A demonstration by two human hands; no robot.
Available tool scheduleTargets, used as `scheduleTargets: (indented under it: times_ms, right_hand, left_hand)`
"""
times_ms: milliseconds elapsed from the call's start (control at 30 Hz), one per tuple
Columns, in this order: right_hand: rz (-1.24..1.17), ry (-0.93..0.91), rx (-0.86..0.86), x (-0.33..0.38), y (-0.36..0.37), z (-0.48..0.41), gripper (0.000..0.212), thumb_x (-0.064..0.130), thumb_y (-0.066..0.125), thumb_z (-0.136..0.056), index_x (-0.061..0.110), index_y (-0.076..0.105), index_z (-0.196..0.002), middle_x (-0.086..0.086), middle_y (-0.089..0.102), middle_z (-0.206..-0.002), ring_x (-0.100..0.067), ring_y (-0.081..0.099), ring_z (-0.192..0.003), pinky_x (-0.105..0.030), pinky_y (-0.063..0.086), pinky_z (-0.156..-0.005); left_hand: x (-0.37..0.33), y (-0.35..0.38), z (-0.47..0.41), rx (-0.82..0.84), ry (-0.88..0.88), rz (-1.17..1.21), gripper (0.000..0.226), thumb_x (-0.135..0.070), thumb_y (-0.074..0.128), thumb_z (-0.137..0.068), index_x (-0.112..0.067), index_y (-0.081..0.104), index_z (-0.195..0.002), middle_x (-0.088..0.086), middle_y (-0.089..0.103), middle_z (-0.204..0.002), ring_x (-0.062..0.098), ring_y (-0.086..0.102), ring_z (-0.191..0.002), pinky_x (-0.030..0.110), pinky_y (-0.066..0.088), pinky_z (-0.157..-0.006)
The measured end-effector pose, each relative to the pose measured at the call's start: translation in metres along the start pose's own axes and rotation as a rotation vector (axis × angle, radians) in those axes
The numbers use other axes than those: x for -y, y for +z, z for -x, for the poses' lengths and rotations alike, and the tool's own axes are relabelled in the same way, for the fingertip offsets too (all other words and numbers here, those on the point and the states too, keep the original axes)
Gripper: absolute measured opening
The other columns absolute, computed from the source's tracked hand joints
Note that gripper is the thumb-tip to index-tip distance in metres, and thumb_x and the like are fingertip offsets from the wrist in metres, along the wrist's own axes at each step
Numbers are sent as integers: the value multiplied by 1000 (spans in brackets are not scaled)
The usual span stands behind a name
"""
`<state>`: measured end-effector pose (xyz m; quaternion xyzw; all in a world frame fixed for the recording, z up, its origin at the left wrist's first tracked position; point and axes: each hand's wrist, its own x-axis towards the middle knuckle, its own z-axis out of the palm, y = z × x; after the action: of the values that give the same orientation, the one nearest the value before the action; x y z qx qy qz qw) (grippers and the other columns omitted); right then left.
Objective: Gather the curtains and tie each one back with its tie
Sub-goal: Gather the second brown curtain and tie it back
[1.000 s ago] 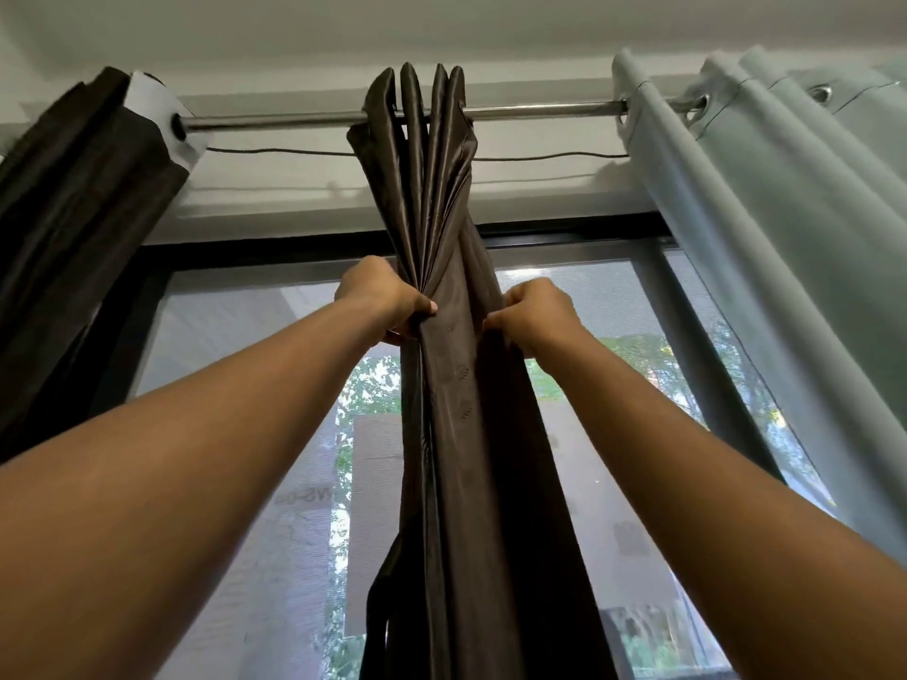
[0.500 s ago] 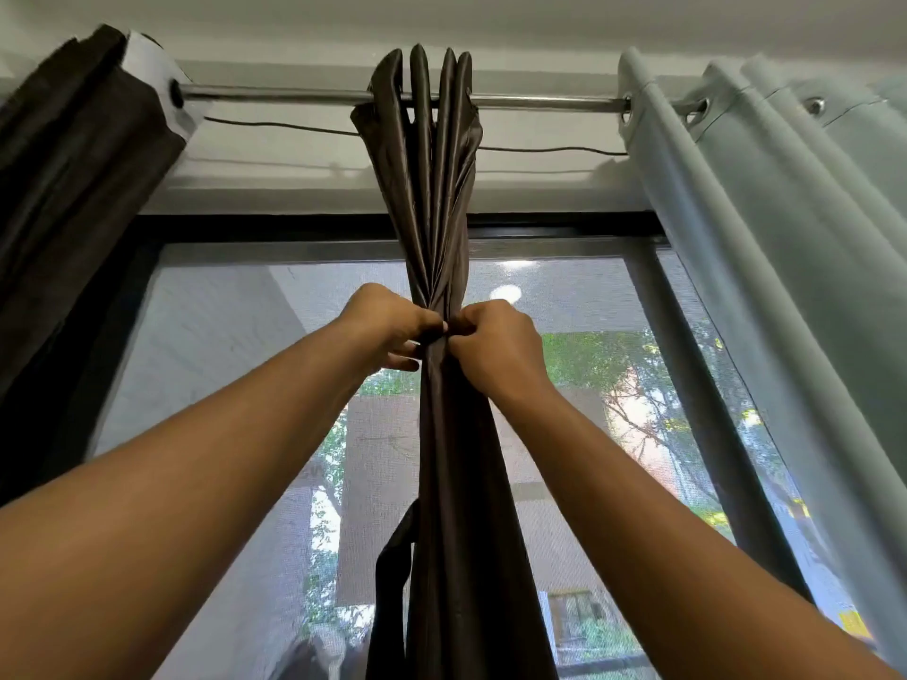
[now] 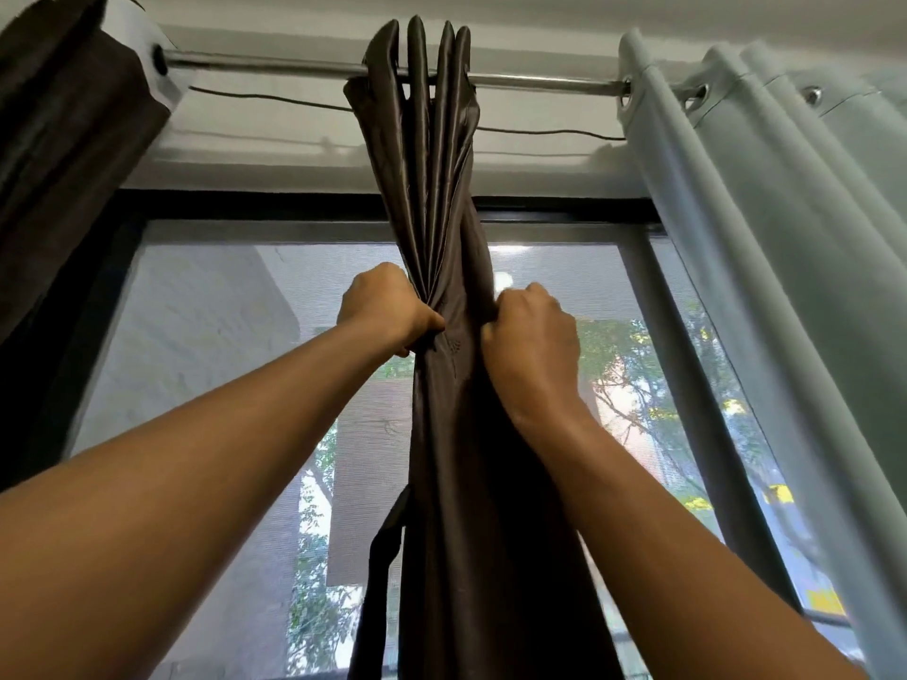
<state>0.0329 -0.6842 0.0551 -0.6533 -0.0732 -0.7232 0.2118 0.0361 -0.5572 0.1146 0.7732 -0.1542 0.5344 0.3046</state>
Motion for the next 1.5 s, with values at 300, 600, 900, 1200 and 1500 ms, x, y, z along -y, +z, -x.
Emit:
scheduleTargets:
  times_ms: [300, 600, 900, 1200, 1500]
  right_hand:
    - [-218, 82, 151, 17, 18, 4, 11, 19, 57, -84, 10, 64, -86, -2, 51, -72, -26, 52, -68, -28, 33, -55]
    - [-208, -40, -25, 23, 16, 27, 18, 20, 49, -89, 14, 65, -92, 2, 46, -75, -17, 41, -64, -24, 22, -47]
    - [-188, -72, 47, 24, 13, 26, 23, 20, 47, -93, 15, 69, -95, 1, 47, -75, -19, 44, -66, -28, 28, -57]
    - [-197, -197, 121, 20, 12, 21, 23, 16, 49, -91, 12, 70, -99, -5, 54, -78, -22, 48, -71, -28, 28, -53]
    - [-834, 492, 399, -26, 41, -13, 23, 22, 56, -92, 10, 65, -111, -8, 64, -109, -20, 57, -100, -34, 44, -83]
  left_hand:
    - [-6, -4, 0, 87, -98, 194, 21, -11, 76, -79, 6, 70, -90, 22, 72, -82, 30, 72, -71, 45, 61, -75]
    - [-2, -2, 3, -11, 20, 0, 25, -21, 80, -77, -2, 68, -88, 15, 69, -84, 30, 70, -74, 41, 61, -74]
    - [1, -7, 14, 132, -144, 414, 17, -9, 73, -84, 5, 69, -91, 22, 71, -91, 33, 71, -78, 39, 61, -66]
    - [-2, -6, 21, 122, -148, 427, 34, -22, 79, -79, 7, 70, -95, 19, 71, -92, 27, 70, -77, 32, 60, -59]
    - [-18, -11, 20, 136, -153, 213, 23, -11, 73, -83, 7, 69, -96, 22, 70, -91, 33, 71, -82, 42, 60, -76]
